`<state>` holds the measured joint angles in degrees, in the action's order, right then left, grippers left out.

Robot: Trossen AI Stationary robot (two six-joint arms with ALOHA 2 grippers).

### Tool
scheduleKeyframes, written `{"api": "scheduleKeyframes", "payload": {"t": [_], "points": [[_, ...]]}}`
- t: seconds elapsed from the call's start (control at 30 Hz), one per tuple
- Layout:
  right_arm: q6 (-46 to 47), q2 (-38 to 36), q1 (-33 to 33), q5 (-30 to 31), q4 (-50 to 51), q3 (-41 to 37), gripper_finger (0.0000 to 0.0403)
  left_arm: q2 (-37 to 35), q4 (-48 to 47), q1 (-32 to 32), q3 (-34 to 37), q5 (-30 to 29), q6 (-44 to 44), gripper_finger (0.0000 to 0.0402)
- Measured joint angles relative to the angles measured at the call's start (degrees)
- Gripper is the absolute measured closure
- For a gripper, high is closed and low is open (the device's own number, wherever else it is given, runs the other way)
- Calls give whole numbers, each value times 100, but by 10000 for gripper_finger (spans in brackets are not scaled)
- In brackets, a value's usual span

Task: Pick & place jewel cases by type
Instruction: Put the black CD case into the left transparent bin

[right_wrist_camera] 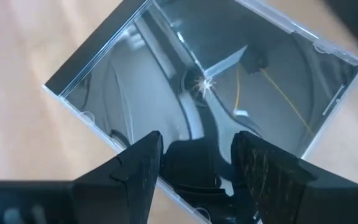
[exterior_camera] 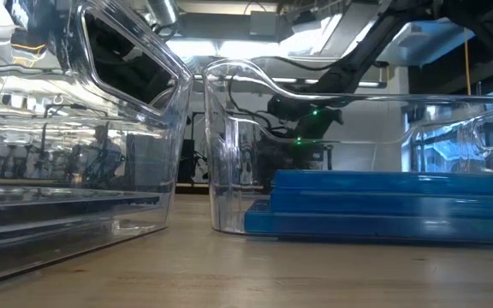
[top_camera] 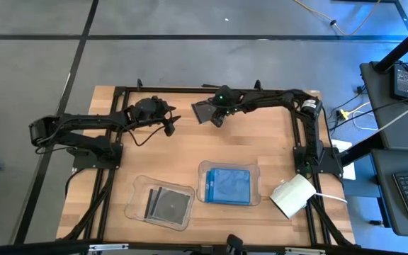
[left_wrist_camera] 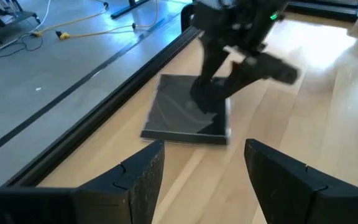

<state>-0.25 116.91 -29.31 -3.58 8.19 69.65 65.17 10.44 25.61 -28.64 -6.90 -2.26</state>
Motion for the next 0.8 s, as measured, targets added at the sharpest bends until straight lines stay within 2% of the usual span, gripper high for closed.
{"api": "scheduleKeyframes", "payload": {"t": [0.33,0.53,0.8], "points": [[-206,-5,642,-284,507,-2,184,0,-33,0,461,-65,77,183],[-314,5,1145,-382,420,-18,184,0,-49,0,613,167,60,189],[-873,22,1503,-421,-43,-36,184,0,-290,-70,947,844,87,204]]}}
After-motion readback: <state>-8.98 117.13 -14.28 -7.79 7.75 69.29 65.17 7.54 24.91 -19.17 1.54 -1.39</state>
